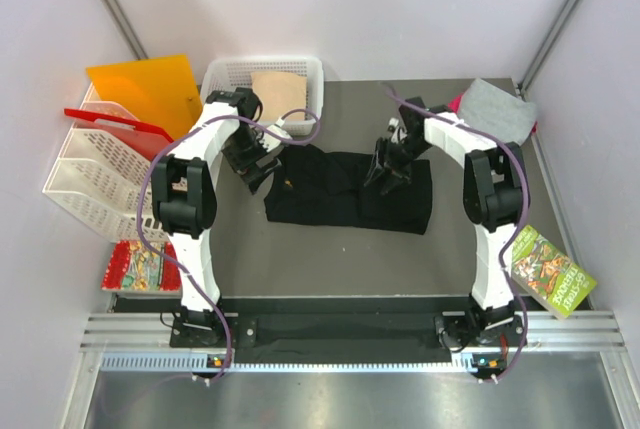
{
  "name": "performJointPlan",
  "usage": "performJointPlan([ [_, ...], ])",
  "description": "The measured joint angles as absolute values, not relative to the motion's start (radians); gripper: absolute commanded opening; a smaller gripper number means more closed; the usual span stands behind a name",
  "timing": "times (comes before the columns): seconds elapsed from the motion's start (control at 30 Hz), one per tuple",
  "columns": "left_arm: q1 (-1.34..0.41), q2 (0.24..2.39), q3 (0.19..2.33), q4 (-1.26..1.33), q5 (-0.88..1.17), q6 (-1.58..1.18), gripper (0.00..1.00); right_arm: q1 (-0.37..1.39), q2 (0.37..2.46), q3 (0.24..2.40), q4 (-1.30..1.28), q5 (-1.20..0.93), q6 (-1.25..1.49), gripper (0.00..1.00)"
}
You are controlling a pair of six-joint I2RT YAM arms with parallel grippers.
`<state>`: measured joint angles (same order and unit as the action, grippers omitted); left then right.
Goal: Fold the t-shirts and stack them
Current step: Fold the folded rectangular tshirt in 1/3 of the way, then grab one side of the 2/3 rectangular tshirt with right arm
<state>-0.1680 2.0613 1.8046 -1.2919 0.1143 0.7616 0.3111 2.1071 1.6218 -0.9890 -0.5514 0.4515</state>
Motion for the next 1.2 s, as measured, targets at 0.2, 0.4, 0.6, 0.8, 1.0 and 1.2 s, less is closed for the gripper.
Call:
performJointPlan([
  [0.2,-0.168,2.061,1.805,-1.292,0.110,0.762,0.99,0.258,2.156,1.680,-0.819,-0.727,0.538,0.55],
  [0.4,-0.168,2.061,1.805,-1.292,0.097,0.765,0.99,0.251,2.285,1.630,-0.685,-0.895,0.612,0.55],
  [0.6,-0.168,2.061,1.806,-1.293,0.084,0.770,0.99,0.241,2.272,1.591,-0.633,-0.945,0.625,0.57],
  [0.8,-0.175,2.061,1.819,-1.294,0.080,0.770,0.99,0.207,2.159,1.536,-0.620,-0.952,0.647,0.59],
  [1.0,-0.187,2.062,1.824,-1.296,0.077,0.770,0.99,0.156,1.920,1.417,-0.601,-0.963,0.612,0.59],
  [1.2,-0.208,2.062,1.853,-1.298,0.067,0.770,0.99,0.146,1.841,1.148,-0.570,-0.969,0.582,0.59],
])
